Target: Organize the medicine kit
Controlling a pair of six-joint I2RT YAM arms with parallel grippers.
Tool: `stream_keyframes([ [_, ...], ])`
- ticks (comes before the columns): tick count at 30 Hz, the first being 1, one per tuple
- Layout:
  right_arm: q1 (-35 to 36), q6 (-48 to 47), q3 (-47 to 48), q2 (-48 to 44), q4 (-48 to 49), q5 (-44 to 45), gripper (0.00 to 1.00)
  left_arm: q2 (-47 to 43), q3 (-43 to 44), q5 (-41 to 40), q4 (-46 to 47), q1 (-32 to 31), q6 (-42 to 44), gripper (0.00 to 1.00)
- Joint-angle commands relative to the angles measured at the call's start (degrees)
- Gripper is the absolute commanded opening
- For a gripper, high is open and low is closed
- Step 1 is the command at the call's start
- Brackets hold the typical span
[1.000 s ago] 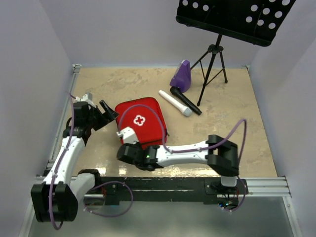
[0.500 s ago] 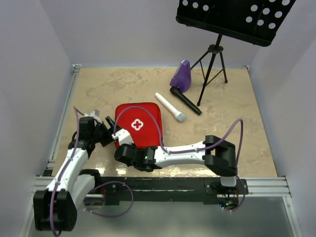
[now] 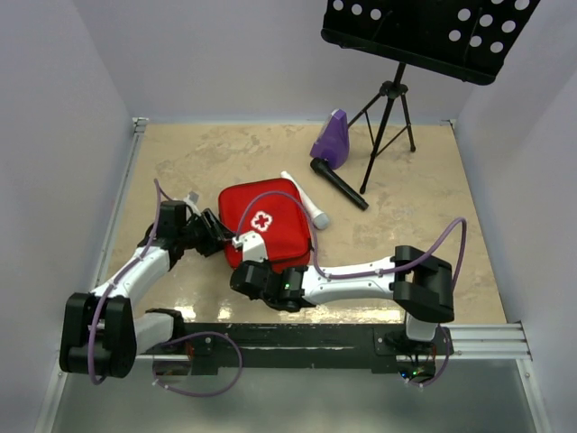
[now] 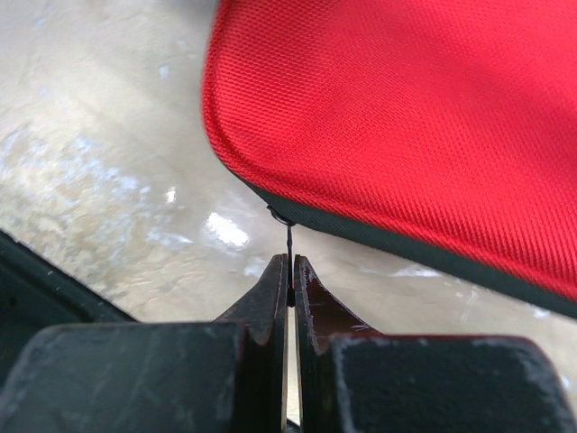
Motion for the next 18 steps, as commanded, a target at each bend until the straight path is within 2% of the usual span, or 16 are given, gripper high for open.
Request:
stream_keyframes([
  [1,-0.4,5.9,-5.9,-4.6,-10.4,2.2,0.00,3.8,2.4,-9.6,3.3,1.4,3.4,0.41],
  [9,-7.0,13.7,-19.5,-18.7,-10.5,2.4,0.00,8.7,2.6,-9.1,5.3,2.6,5.8,0.14],
  [16,-17.9,13.6,-24.6,-27.4,-5.8,0.1,0.00,10.1,4.8,-9.1,3.5,3.7,7.8,0.00],
  [18,-21.2,13.3,-25.4,-28.3,-4.4,-0.6,0.00,10.4,6.1,-9.1,2.5,4.2,8.8,0.00],
])
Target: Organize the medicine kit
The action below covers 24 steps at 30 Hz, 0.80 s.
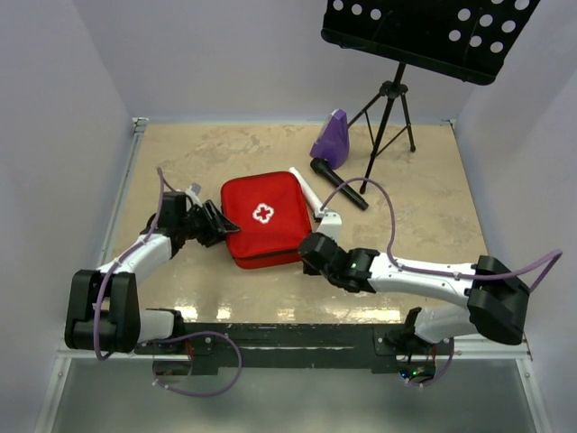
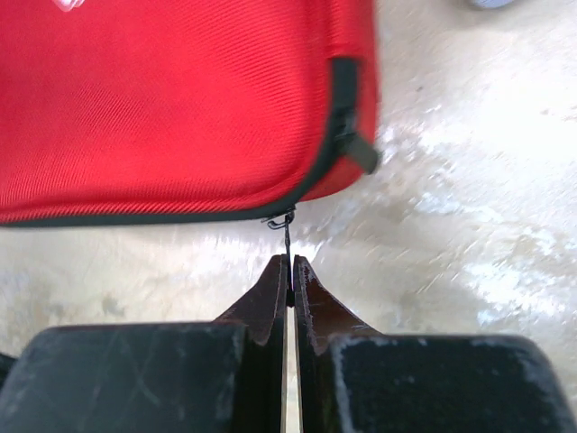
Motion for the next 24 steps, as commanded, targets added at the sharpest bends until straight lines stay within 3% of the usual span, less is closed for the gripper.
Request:
stream_keyframes([
  [1,-7.2,0.1,-2.3,-2.7,-0.8,-0.5,0.00,1.9,2.2,-12.9,-2.1,3.1,6.7,0.00],
  [8,-18.6,-1.6,-7.7,-4.6,7.9,-7.2,0.00,3.5,4.3,-12.5,-4.3,6.2,10.1,0.00],
  [11,-18.4,-7.4,-6.7,-2.5,11.2,-9.6,0.00,4.1,4.9,-11.5,-4.3,7.0,9.8,0.00],
  [13,-15.9,-9.7,-4.9,-0.8,10.8,-9.1,0.00,3.8,5.6,-10.5,-5.0,7.0,9.7,0.14],
  [15,-11.6,-10.3,-1.9,0.4,9.4,-5.6,0.00,2.5,6.0,-9.9,-5.7,7.0,9.4,0.36],
  [17,-7.8,-11.1,1.1,2.5,9.0,-4.6,0.00,-0.4,6.4,-10.3,-7.2,7.0,8.6,0.46],
  [24,3.9,-18.2,20.8,22.0,7.7,-3.1,0.00,-11.9,9.4,-12.8,-13.8,7.0,6.9,0.56],
])
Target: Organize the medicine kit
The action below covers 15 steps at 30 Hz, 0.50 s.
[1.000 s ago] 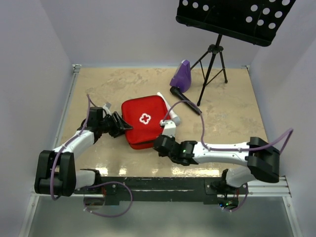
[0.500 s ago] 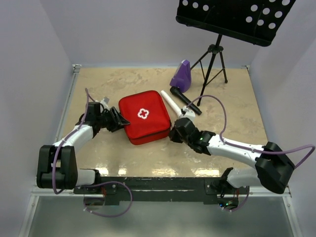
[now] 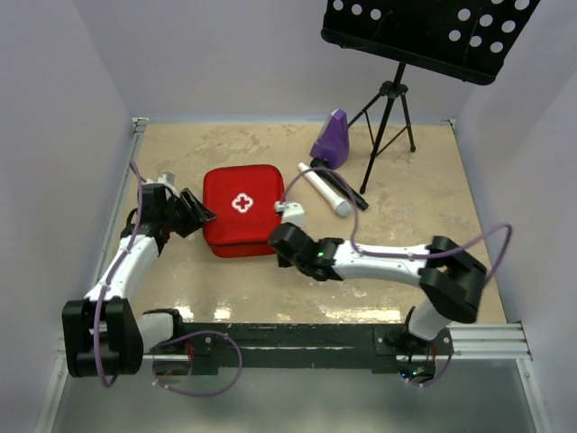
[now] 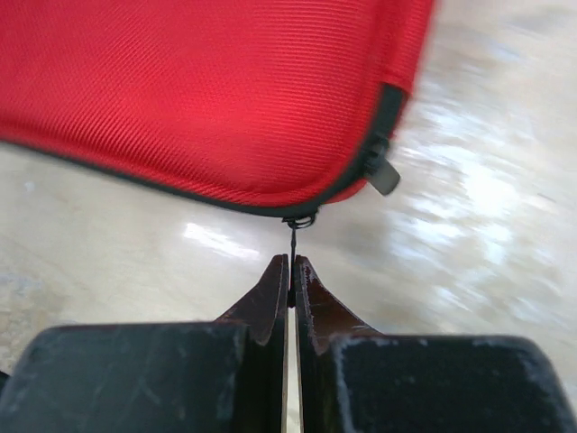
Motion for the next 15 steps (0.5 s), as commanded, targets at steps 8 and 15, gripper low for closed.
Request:
stream_keyframes([
  [8,9.8,-6.9,24.2,21.4,-3.3,1.9,0.00,-15.9,0.0,4.1,-6.1,0.0,-3.5,0.62],
  [15,9.8,-6.5,22.8,19.9,-4.3,3.5,0.00,-14.1,-4.9,-1.7,-7.8,-4.8,-3.3,0.69],
])
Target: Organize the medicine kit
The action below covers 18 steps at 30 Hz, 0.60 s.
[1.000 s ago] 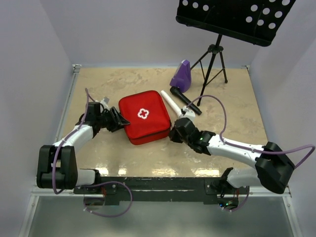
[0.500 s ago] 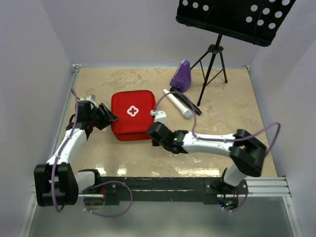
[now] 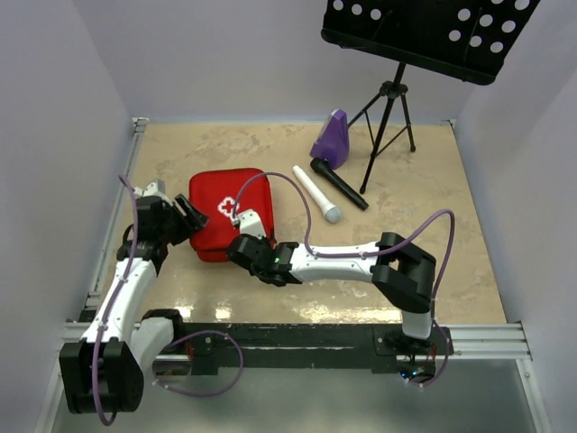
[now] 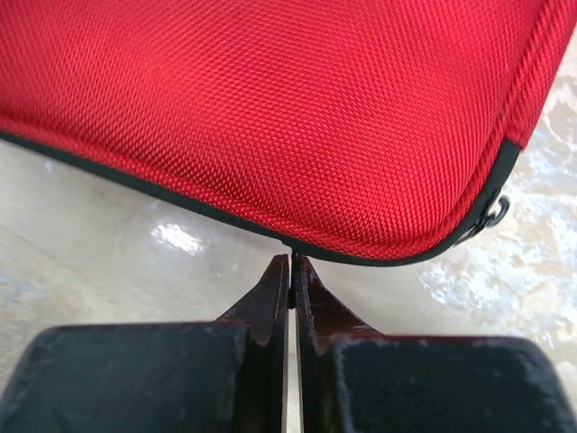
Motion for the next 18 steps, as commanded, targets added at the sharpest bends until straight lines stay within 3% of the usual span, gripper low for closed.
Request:
stream_keyframes([
  [1,0.5,0.1,0.5,-0.2,3.2,-2.7,0.00,1.2,2.2,2.9,-7.7,-4.1,-2.0,0.76],
  [3,0.5,0.3,0.3,-0.7,2.6,-2.1,0.00,2.1,6.8,-7.5,-13.1,-3.6,-0.3,0.87],
  [4,0.5,0.2,0.0,-0.9,2.4,-2.0,0.00,2.4,9.2,-11.9,-15.1,-3.4,0.3,0.98],
  [8,0.5,0.0,-0.1,-1.6,2.0,-1.2,0.00,3.9,16.3,-25.2,-20.8,-2.4,1.1,1.00],
  [12,0.4,-1.1,0.6,-1.1,1.8,-1.4,0.00,1.5,17.4,-18.4,-20.6,-2.4,0.9,1.00],
  [18,0.5,-4.3,5.5,1.7,1.4,-1.9,0.00,-6.3,12.5,0.6,-20.4,-2.4,-3.4,1.00],
])
